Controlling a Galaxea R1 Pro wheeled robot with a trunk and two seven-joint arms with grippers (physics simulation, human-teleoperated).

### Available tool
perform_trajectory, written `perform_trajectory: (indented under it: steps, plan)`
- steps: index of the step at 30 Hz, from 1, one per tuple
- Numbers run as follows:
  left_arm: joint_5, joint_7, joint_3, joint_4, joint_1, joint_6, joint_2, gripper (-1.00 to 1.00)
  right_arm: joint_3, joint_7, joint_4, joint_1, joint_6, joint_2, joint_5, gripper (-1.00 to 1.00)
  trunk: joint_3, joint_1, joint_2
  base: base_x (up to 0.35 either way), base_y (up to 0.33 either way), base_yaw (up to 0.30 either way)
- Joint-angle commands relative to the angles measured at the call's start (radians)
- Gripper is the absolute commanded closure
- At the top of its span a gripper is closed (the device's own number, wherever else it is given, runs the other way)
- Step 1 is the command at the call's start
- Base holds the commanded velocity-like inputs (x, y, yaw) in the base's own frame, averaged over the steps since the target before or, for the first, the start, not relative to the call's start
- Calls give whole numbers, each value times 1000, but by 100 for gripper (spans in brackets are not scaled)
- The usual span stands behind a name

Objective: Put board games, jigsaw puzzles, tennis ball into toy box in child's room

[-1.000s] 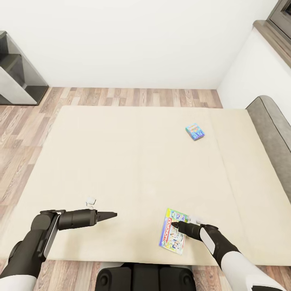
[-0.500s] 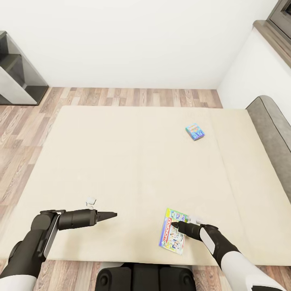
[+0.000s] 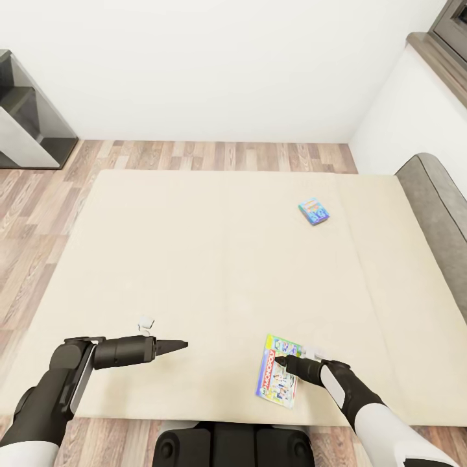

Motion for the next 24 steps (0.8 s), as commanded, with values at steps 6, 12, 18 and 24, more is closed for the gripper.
perform_trajectory:
  steps: [6, 12, 18, 24]
  plan:
    - [-1, -5, 0, 0, 0, 11, 0, -100, -6, 3, -1, -1, 7, 0, -3, -100, -1, 1, -1, 0, 51, 0]
    - [-2, -4, 0, 0, 0, 11, 0, -100, -6, 3, -1, 0, 7, 3, -3, -100, -1, 1, -1, 0, 13, 0]
    - [-3, -4, -1, 0, 0, 11, -1, -100, -6, 3, -1, -1, 9, 5, -3, -100, -1, 1, -1, 0, 57, 0]
    - [-2, -5, 0, 0, 0, 11, -1, -100, -6, 3, -1, -1, 9, 5, -3, -100, -1, 1, -1, 0, 10, 0]
